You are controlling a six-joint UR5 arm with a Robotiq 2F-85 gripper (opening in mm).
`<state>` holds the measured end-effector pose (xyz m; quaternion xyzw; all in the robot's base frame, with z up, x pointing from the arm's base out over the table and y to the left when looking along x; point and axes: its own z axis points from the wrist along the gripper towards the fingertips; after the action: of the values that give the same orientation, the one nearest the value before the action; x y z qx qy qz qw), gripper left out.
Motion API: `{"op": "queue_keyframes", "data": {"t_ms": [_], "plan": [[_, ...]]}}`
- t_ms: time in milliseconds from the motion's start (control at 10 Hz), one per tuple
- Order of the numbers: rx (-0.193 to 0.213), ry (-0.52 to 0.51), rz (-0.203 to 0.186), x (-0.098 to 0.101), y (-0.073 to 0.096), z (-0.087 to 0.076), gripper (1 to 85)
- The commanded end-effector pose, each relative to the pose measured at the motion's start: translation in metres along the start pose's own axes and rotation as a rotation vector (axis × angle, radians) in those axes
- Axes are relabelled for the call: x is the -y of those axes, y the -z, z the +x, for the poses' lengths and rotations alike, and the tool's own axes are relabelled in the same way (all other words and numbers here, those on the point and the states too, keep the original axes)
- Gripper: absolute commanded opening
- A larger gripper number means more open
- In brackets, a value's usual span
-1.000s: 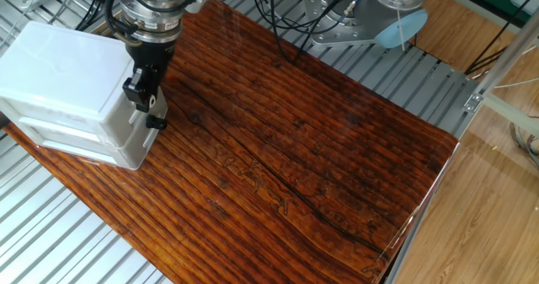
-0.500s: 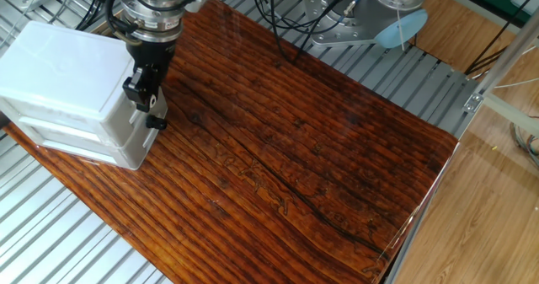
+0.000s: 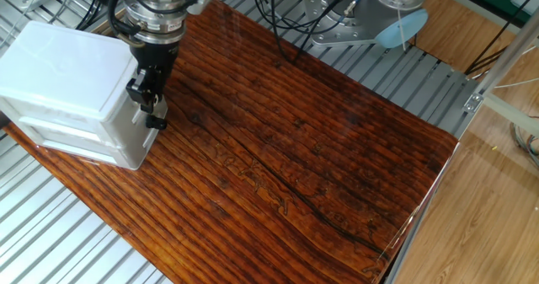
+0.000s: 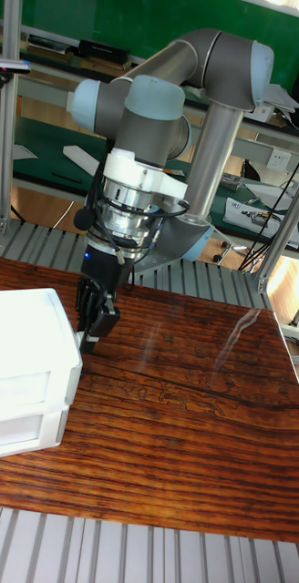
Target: Grasp the handle and open the drawer
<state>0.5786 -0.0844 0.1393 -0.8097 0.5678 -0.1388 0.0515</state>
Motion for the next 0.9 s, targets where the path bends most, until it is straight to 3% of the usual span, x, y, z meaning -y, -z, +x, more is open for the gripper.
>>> {"op": "queue_keyframes", "data": {"t_ms": [0, 700, 800], "plan": [[0.006, -0.016, -0.002, 0.0000, 0.0026, -0.0030, 32.7], [-0.020, -0.040, -0.016, -0.0027, 0.0096, -0.0124, 33.3], [-0.022, -0.043, -0.011, -0.0017, 0.0096, -0.0121, 30.0]]}}
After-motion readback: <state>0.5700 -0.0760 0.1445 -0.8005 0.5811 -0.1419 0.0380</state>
